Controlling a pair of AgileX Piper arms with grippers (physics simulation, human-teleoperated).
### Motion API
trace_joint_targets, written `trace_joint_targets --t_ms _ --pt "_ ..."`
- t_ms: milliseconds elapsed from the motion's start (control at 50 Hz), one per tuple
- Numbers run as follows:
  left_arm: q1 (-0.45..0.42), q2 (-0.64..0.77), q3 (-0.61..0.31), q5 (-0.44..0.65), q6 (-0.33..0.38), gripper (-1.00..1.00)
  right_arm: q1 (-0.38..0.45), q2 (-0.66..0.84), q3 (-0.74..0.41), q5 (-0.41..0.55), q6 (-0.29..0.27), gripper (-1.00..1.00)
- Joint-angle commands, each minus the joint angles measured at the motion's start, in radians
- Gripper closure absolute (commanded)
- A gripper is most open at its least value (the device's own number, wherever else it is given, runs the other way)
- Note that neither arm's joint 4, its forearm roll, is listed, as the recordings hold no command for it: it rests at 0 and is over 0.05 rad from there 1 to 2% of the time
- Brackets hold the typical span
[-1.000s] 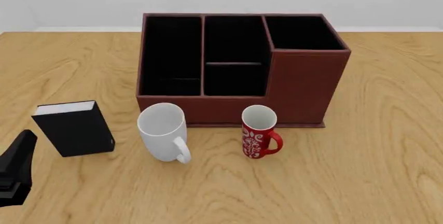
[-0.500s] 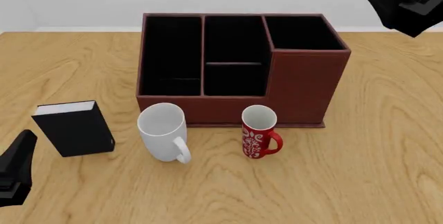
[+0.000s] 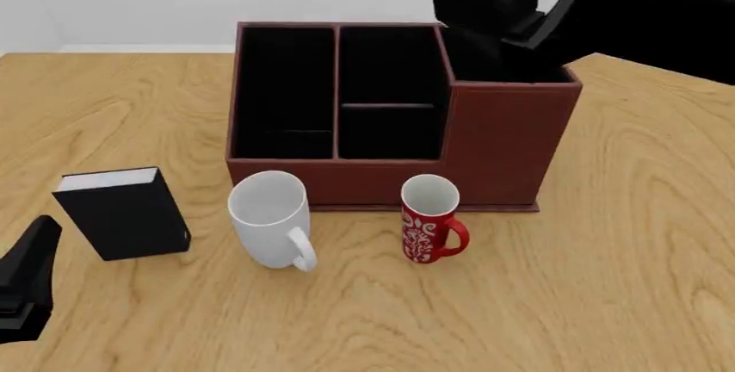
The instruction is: Pick up the white mug and place it to the right of the caddy.
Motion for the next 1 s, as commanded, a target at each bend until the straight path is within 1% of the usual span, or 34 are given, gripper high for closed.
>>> trace_joint_targets --t_ms 20,140,280,360,420,560,680,780,1000 --pt "0.000 0.000 0.000 0.000 0.000 -1.00 0.055 0.097 -0.012 0.002 0.026 -1.00" --pt "0.000 0.000 0.000 0.000 0.000 -1.00 0.080 0.149 -0.020 0.018 0.015 -1.00" --pt "0.000 0.000 0.000 0.000 0.000 -1.00 0.088 0.179 -0.041 0.045 0.035 -1.00" --pt "0.000 0.000 0.000 0.000 0.000 -1.00 0.087 0.219 -0.062 0.088 0.045 -1.00" --pt "0.000 0.000 0.000 0.000 0.000 -1.00 0.091 0.238 -0.066 0.103 0.029 -1.00" --pt "0.000 0.000 0.000 0.000 0.000 -1.00 0.095 0.278 -0.071 0.115 0.039 -1.00" --pt "0.000 0.000 0.000 0.000 0.000 -1.00 0.117 0.307 -0.081 0.119 0.070 -1.00" --pt "0.000 0.000 0.000 0.000 0.000 -1.00 0.148 0.354 -0.104 0.127 0.115 -1.00" --pt "0.000 0.000 0.000 0.000 0.000 -1.00 0.187 0.424 -0.138 0.131 0.149 -1.00"
